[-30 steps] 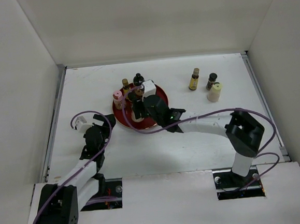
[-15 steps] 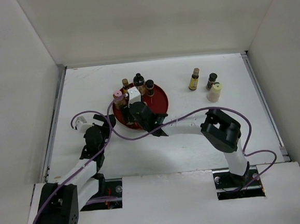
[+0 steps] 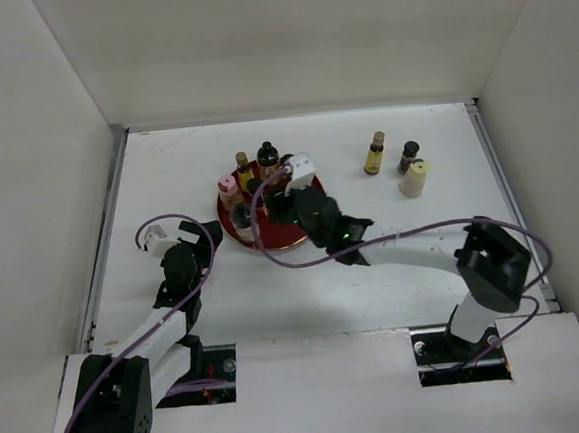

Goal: Organize the condiment bottles

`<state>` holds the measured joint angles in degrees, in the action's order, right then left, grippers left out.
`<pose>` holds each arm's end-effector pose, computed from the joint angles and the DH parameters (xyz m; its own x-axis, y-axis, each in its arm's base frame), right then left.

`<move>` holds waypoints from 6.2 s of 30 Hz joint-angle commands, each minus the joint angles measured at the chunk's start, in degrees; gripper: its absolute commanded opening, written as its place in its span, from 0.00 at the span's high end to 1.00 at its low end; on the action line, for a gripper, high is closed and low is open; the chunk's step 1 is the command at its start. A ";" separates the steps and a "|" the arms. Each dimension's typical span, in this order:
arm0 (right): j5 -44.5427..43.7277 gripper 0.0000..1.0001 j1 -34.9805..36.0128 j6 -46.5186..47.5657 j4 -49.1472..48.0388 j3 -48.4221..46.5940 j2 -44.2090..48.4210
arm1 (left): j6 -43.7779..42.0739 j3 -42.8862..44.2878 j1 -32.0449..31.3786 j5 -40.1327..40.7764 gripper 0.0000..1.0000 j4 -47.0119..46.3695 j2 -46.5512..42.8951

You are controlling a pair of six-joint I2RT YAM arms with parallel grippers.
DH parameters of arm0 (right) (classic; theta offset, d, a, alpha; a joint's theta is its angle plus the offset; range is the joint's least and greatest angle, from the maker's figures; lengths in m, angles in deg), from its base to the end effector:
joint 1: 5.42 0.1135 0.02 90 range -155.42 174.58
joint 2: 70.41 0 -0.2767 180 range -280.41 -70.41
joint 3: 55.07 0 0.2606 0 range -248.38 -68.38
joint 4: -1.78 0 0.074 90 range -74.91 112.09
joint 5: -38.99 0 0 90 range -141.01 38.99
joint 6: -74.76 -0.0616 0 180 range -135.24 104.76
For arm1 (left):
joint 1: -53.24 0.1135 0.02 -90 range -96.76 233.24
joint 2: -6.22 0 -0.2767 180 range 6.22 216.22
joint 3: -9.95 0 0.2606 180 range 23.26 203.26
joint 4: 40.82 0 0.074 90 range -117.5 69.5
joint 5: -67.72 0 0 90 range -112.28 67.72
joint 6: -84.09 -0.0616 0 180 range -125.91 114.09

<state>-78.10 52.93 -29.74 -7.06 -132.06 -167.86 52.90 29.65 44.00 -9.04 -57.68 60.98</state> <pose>0.2475 0.3481 0.2708 -0.2335 0.0460 -0.9713 -0.4807 0.8628 0.1564 0.2006 -0.0183 0.1480 -0.1097 -0.8258 -0.5532 -0.2940 0.5586 -0.7756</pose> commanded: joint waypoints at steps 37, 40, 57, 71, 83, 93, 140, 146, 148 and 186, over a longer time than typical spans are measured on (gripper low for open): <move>4.68 0.39 -41.69 4.22 16.18 -14.19 -8.11 | 0.52 1.52 -0.12 -0.31 0.00 -3.40 1.84; 4.42 0.45 -41.69 3.87 16.18 -14.02 -8.46 | 0.52 1.52 -0.04 -0.67 0.00 -3.40 1.84; -1.12 0.73 -36.52 3.43 13.63 -7.34 6.56 | 0.35 1.78 -0.21 -0.32 0.00 -3.40 2.10; 2.30 0.72 -17.10 -0.97 11.87 -10.75 2.98 | 0.35 1.52 -0.21 -0.32 0.00 -3.40 1.14; 0.99 0.72 -12.16 1.58 11.78 -23.24 -11.00 | 0.52 1.43 -0.21 -0.84 0.00 -3.05 0.96; 1.78 0.71 -12.16 2.64 8.53 -24.91 -15.58 | 0.52 1.34 -0.21 -0.40 0.00 -3.05 0.61; 0.81 0.19 -50.39 -6.15 12.13 7.52 7.02 | 0.52 1.60 -0.83 -0.49 0.00 -3.40 1.93; -0.85 0.38 -50.39 -5.54 11.61 6.29 3.41 | 0.52 1.69 -0.74 -0.49 0.00 -3.40 2.28; -0.68 0.45 -50.39 -5.10 11.60 5.85 2.27 | 0.52 1.78 -0.91 -0.58 0.00 -3.40 2.10; 2.57 0.57 -5.58 -13.98 1.14 -0.74 -1.24 | 0.43 1.43 -0.56 -0.14 0.00 -3.14 0.78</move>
<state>-75.11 45.65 -41.96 -0.03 -128.45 -167.84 53.03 29.67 43.37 -9.35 -58.22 63.13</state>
